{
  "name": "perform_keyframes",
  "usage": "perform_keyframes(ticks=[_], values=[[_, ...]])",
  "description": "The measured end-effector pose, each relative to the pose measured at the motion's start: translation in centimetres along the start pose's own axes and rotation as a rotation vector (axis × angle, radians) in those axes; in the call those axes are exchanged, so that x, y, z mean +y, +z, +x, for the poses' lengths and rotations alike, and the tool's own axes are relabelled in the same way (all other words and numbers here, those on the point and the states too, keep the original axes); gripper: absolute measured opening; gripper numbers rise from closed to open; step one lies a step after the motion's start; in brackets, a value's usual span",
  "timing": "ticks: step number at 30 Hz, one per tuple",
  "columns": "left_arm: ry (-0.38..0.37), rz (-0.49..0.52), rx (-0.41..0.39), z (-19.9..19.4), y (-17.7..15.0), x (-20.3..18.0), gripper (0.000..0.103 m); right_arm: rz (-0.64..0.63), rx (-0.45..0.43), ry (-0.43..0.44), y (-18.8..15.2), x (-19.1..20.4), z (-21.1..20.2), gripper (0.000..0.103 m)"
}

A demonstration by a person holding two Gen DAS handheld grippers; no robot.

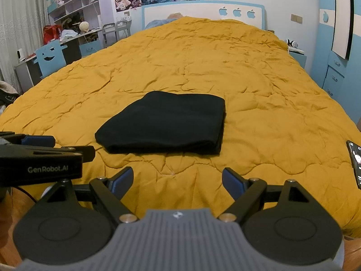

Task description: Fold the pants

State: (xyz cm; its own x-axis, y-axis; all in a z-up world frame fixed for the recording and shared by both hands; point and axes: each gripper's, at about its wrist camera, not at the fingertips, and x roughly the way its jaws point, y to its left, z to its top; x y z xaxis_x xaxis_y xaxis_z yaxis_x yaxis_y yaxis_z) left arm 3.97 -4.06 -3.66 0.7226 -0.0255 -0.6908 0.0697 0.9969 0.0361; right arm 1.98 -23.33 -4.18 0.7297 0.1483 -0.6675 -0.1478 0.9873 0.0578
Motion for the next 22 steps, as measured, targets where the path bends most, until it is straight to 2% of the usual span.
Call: perform_keyframes(ticks=[22], values=[[0.004,-0.006,-0.021,-0.28,0.19,0.19,0.09,0.0,-0.002,-0.003,0.01,0.09,0.01,0.082]])
